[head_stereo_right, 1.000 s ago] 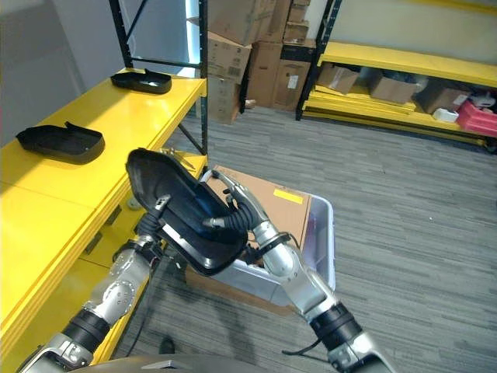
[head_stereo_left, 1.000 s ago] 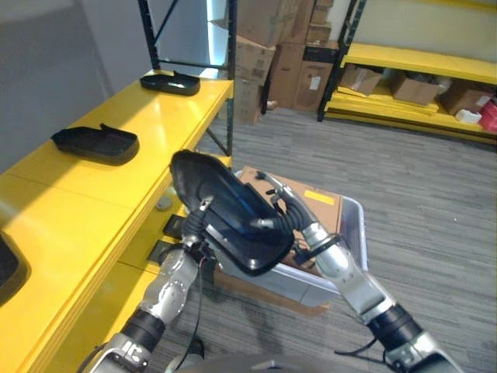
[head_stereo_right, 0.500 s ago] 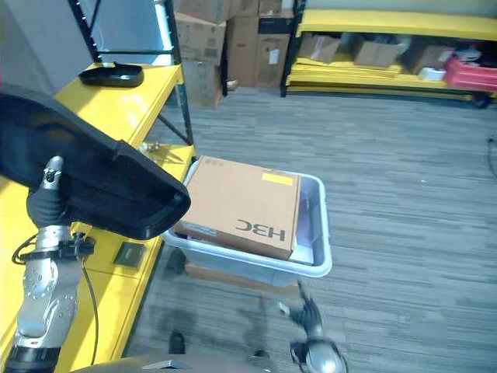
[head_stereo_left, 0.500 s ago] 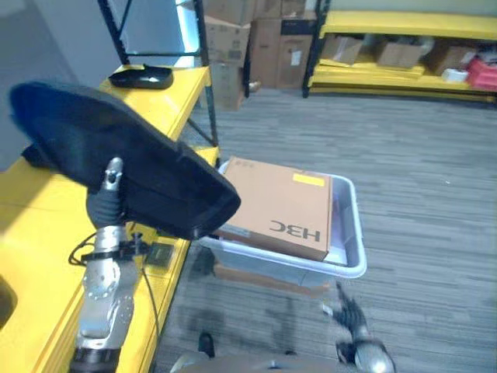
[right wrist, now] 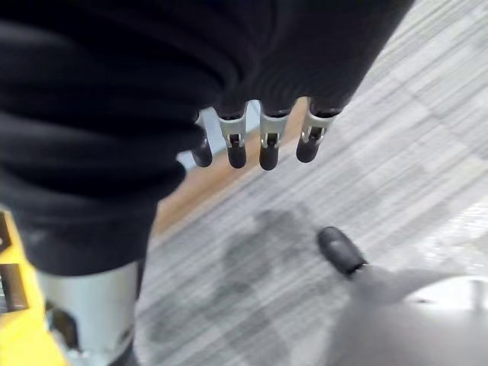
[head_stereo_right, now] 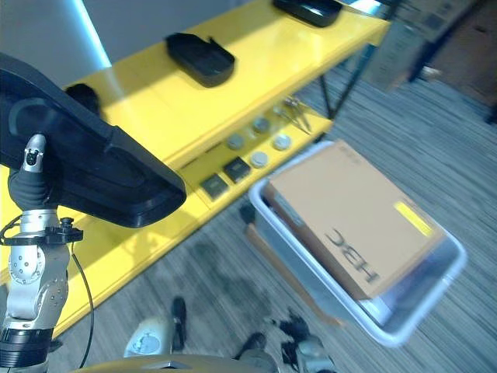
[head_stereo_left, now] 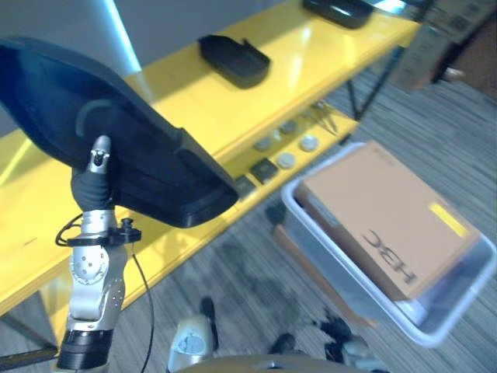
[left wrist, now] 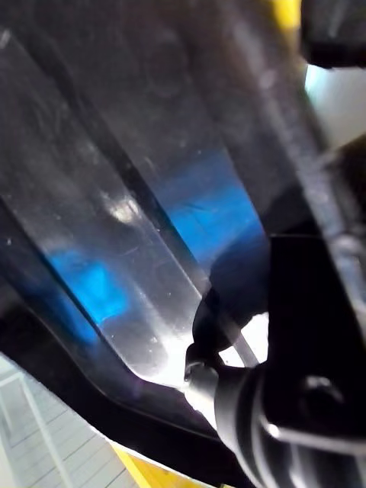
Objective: Move parts from the plastic box to the shelf.
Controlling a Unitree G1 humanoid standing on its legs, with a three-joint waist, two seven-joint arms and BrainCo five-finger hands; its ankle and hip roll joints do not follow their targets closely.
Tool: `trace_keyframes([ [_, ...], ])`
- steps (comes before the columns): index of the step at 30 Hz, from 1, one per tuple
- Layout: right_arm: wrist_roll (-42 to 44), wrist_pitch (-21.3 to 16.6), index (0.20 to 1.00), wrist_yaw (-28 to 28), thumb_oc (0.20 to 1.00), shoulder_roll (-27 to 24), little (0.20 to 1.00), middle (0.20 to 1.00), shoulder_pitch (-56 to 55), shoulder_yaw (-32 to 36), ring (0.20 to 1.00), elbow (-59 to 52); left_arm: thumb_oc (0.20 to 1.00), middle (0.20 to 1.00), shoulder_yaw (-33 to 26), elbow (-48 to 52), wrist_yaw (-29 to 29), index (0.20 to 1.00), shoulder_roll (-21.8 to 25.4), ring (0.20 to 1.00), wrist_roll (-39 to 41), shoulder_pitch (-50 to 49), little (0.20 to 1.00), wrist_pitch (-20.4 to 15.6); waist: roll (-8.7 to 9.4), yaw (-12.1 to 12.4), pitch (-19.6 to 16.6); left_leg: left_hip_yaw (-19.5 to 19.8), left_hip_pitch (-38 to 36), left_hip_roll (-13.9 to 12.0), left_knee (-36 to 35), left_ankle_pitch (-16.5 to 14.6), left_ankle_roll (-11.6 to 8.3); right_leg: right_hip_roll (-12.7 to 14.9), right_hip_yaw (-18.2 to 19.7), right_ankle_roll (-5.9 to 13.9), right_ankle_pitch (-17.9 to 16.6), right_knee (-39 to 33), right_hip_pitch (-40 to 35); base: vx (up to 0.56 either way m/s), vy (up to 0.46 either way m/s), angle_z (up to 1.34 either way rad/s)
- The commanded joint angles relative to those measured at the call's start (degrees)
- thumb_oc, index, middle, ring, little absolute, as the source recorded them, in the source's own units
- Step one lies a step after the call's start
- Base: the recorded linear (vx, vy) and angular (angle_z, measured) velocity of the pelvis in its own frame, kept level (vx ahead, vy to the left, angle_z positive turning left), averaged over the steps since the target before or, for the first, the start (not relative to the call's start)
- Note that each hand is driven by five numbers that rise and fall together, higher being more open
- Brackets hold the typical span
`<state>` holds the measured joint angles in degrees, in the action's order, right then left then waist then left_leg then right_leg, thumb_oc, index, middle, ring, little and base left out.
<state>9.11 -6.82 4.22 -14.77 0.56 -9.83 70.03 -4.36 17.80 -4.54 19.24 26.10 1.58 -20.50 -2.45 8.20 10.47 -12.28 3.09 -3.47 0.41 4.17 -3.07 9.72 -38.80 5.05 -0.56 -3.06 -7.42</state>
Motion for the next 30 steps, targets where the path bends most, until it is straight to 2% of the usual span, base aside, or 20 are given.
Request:
trace_keyframes([
  [1,0.13,0.24,1.000,0.13,1.000,3.61,1.000,1.000,2.05,-1.36,1.000,1.36,0.200,0.200,-3.04,4.90,-1.63,0.200,3.09,0.200,-4.68,4.27,0.200,-4.23,2.17,2.76,-1.96,0.66,5.99,1.01,3.90,-2.23,-1.02,-0.77,3.18,0.01,-0.93,-1.82,2.58,0.09,0.072,0.92],
  [5,-2.37,1.75,1.000,0.63,1.000,4.43,1.000,1.000,2.85,-0.61,1.000,5.37,0.200,0.200,-2.06,6.98,-1.86,0.200,5.92,0.200,-8.49,6.41,0.200,-4.08,3.65,3.53,-3.37,2.14,3.85,2.09,1.49,-3.12,0.12,-0.25,1.63,0.42,-0.55,-1.49,0.44,0.12,0.136,0.41],
  [7,-3.33,2.30,1.000,-0.18,1.000,4.88,1.000,1.000,2.33,0.16,1.000,5.84,0.200,0.200,-2.02,8.10,-1.60,0.200,7.35,0.200,-9.99,6.70,0.200,-3.32,4.48,3.73,-4.22,2.76,1.36,3.72,1.51,-5.53,2.26,2.21,0.85,1.10,0.89,4.61,-0.07,0.19,0.293,0.14],
  [8,-4.21,2.44,1.000,-0.45,1.000,4.68,1.000,1.000,2.32,0.24,1.000,5.71,0.200,0.200,-1.97,8.42,-1.46,0.200,8.03,0.200,-10.39,7.08,0.200,-3.16,4.20,3.67,-4.11,2.78,0.49,4.06,1.74,-6.34,3.20,3.75,0.45,1.45,0.80,9.52,0.38,0.11,0.231,0.06],
  [9,-4.30,2.47,1.000,-0.47,1.000,4.68,1.000,1.000,2.34,0.30,1.000,5.68,0.200,0.200,-1.96,8.45,-1.49,0.200,8.03,0.200,-10.42,7.12,0.200,-3.10,4.24,3.64,-3.92,2.79,0.33,4.33,1.78,-6.52,3.46,4.38,0.55,1.79,1.25,10.67,0.61,0.11,0.225,0.04],
  [10,-4.50,2.51,1.000,-0.42,1.000,4.54,1.000,1.000,2.26,0.45,1.000,5.44,0.200,0.200,-1.44,8.51,-1.35,0.200,8.81,0.200,-11.12,7.42,0.200,-3.03,4.09,3.07,-3.40,3.35,-1.08,5.15,1.91,-7.40,4.59,6.86,1.58,3.05,0.46,16.35,2.18,0.10,0.165,0.12],
  [11,-3.65,2.35,1.000,0.07,1.000,4.20,1.000,1.000,2.46,1.11,1.000,4.99,0.200,0.200,-0.15,8.27,-1.26,0.200,9.79,0.200,-10.66,8.66,0.200,-3.27,3.77,0.34,-2.25,5.48,-2.52,5.53,1.72,-7.61,5.25,6.59,8.52,4.18,-1.63,21.06,6.06,0.03,0.122,0.20],
  [12,-2.62,2.16,1.000,-0.18,1.000,3.97,1.000,1.000,2.64,1.17,1.000,5.05,0.200,0.200,1.10,7.32,-1.04,0.200,10.48,0.200,-10.37,9.65,0.200,-3.45,3.70,-1.93,-1.84,7.17,-2.06,5.75,1.71,-5.91,5.52,2.49,16.01,2.24,-0.64,19.21,9.28,-0.03,0.021,0.47],
  [13,-2.58,2.14,1.000,-0.20,1.000,3.97,1.000,1.000,2.69,1.15,1.000,5.09,0.200,0.200,1.12,7.16,-1.04,0.200,10.53,0.200,-10.34,9.76,0.200,-3.55,3.68,-1.77,-2.03,7.02,-1.87,5.58,1.67,-5.91,5.42,2.30,16.15,2.10,-0.69,19.12,9.54,-0.01,-0.038,0.83],
  [14,-1.86,2.00,1.000,-0.85,1.000,4.02,1.000,1.000,2.51,0.95,1.000,5.75,0.200,0.200,1.32,6.73,-0.41,0.200,10.47,0.200,-9.44,10.06,0.200,-3.57,3.63,-2.98,-2.23,8.74,-2.27,5.63,1.18,-5.32,5.00,-0.61,21.16,1.73,0.31,16.89,10.47,0.11,-0.045,1.49],
  [15,-1.34,1.99,1.000,-1.43,1.000,3.85,1.000,1.000,1.87,0.68,1.000,6.13,0.200,0.200,1.99,6.49,0.81,0.200,10.98,0.200,-8.59,10.62,0.200,-3.65,3.39,-4.52,-2.39,11.76,-2.36,6.01,1.07,-5.14,4.84,-3.91,28.41,1.43,1.87,14.72,10.83,0.17,-0.112,1.19],
  [16,-0.99,2.00,1.000,-1.79,1.000,3.66,1.000,1.000,1.51,0.01,1.000,6.49,0.200,0.200,2.33,6.30,1.88,0.200,10.64,0.200,-6.84,11.09,0.200,-3.71,3.34,-5.93,-2.07,15.72,-2.45,6.57,1.00,-5.20,4.58,-6.22,36.93,1.05,1.44,11.71,11.48,0.16,-0.146,1.26],
  [17,-0.56,1.93,1.000,-1.80,1.000,3.94,1.000,1.000,0.69,-0.29,1.000,6.89,0.200,0.200,2.43,5.70,1.76,0.200,10.47,0.200,-6.98,11.17,0.200,-3.71,3.60,-6.42,-1.93,17.64,-2.55,6.99,1.58,-5.85,4.69,-7.31,39.90,0.37,1.44,9.91,10.57,0.10,-0.115,1.19],
  [20,-0.26,2.00,1.000,-1.73,1.000,4.38,1.000,1.000,0.99,-0.35,1.000,6.88,0.200,0.200,1.50,5.93,1.48,0.200,10.24,0.200,-6.83,10.11,0.200,-3.96,3.69,-6.17,-2.22,18.97,-2.24,7.25,1.46,-5.56,4.41,-7.24,39.55,0.01,0.83,8.36,10.23,0.07,-0.124,1.42],
  [24,-6.83,3.02,1.000,-2.67,1.000,4.45,1.000,1.000,0.72,-3.79,1.000,7.51,0.200,0.200,-1.29,8.09,1.62,0.200,9.47,0.200,-6.20,4.90,0.200,-3.64,2.53,-3.79,-3.43,22.98,-2.08,7.27,-2.67,-2.44,3.20,-6.55,33.39,-0.60,-0.04,2.79,7.10,0.04,-0.159,0.50],
  [25,-7.54,3.05,1.000,-1.82,1.000,3.19,1.000,1.000,1.13,-3.36,1.000,7.03,0.200,0.200,-1.78,8.74,1.22,0.200,10.99,0.200,-7.25,5.32,0.200,-3.59,1.93,-3.27,-2.86,24.45,-0.46,7.48,-3.00,-0.63,1.99,-6.15,30.22,-0.71,-0.25,2.09,7.03,-0.10,-0.089,0.59],
  [26,-7.20,2.96,1.000,-1.33,1.000,2.26,1.000,1.000,1.40,-2.26,1.000,6.84,0.200,0.200,-1.90,9.15,0.71,0.200,11.16,0.200,-6.95,6.04,0.200,-3.62,1.81,-4.04,-2.55,22.44,0.45,6.90,-3.10,-0.35,1.40,-5.12,27.08,-0.51,-0.33,1.78,6.83,-0.13,-0.013,0.95],
  [27,-6.85,3.01,1.000,-1.04,1.000,1.08,1.000,1.000,1.80,-0.85,1.000,6.86,0.200,0.200,-1.80,9.16,0.54,0.200,10.65,0.200,-6.11,6.68,0.200,-3.58,1.72,-5.40,-2.55,16.33,1.39,5.09,-3.33,0.10,0.66,-3.54,23.56,0.08,-0.76,1.25,6.81,-0.08,0.064,1.46],
  [29,-6.06,3.46,1.000,-0.30,1.000,-0.02,1.000,1.000,2.37,0.88,1.000,7.31,0.200,0.200,-1.40,8.93,1.18,0.200,10.28,0.200,-5.09,7.47,0.200,-3.26,1.71,-6.17,-2.58,8.28,2.18,0.73,-3.54,0.76,-0.95,-1.45,19.58,1.17,-1.78,-0.07,6.17,-0.05,0.071,2.54],
  [30,-5.88,3.59,1.000,-0.06,1.000,-0.35,1.000,1.000,2.45,1.55,1.000,7.57,0.200,0.200,-1.49,8.42,1.39,0.200,10.35,0.200,-5.12,7.24,0.200,-3.22,1.70,-6.02,-2.78,6.98,2.01,-1.10,-3.59,1.02,-1.64,-0.88,18.57,1.43,-2.03,-0.71,5.52,0.00,0.036,1.69],
])
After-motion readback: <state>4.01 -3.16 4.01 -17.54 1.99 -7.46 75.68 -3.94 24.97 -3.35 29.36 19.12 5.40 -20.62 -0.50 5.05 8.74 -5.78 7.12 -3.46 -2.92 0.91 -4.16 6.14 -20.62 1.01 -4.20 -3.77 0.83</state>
